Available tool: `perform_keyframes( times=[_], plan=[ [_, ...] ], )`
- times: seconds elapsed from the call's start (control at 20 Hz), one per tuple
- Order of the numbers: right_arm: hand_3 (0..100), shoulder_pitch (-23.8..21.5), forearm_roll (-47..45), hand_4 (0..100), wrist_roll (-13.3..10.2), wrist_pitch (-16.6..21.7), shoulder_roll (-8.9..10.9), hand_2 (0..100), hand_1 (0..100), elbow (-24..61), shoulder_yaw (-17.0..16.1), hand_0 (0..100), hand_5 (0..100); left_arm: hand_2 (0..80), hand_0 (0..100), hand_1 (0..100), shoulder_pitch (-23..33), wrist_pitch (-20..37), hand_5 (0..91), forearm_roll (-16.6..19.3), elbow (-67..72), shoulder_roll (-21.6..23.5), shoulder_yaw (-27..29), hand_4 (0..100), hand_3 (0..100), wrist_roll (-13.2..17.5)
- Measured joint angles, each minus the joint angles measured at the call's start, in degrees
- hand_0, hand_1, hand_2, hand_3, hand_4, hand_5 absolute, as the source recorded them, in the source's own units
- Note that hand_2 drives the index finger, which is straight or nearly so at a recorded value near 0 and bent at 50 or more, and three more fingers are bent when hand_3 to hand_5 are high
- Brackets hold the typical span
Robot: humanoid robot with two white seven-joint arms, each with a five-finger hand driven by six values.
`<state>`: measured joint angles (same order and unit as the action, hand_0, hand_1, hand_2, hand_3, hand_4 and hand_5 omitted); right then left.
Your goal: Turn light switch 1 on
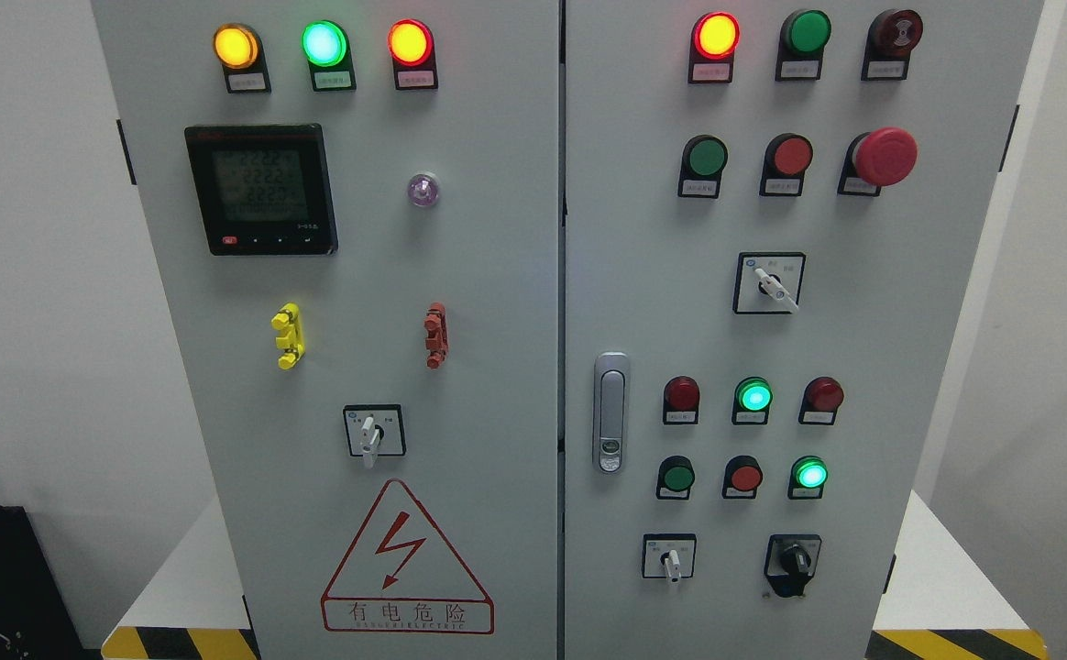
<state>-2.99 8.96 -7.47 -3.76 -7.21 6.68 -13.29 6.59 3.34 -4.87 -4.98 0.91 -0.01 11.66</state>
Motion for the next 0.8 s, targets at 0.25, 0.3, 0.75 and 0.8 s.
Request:
perform_keyframes(
  times=[0.25,0.3,0.75,0.8],
  plan=[
    [0,0.0,0.0,0,0.0,0.0,0.0,0,0,0.0,0.0,30,0,0.0,37,17,-0.01,0.0,0.0,-0.02,0.01,0.81,0.0,0,0,-0.93],
    [0,0.0,0.0,0,0.0,0.0,0.0,0,0,0.0,-0.01,30,0,0.0,37,17,-0.01,0.0,0.0,-0.03,0.02,0.91,0.0,0,0,-1.0],
    [0,0.0,0.0,0,0.0,0.0,0.0,0,0,0.0,0.0,30,0,0.0,37,17,0.17,-0.01,0.0,-0.01,-0.12,1.38,0.0,0,0,-4.14],
    [0,0.0,0.0,0,0.0,0.0,0.0,0,0,0.0,0.0,30,0,0.0,37,17,0.34,0.11,0.0,0.02,-0.32,1.42,0.0,0,0,-4.61]
  ],
)
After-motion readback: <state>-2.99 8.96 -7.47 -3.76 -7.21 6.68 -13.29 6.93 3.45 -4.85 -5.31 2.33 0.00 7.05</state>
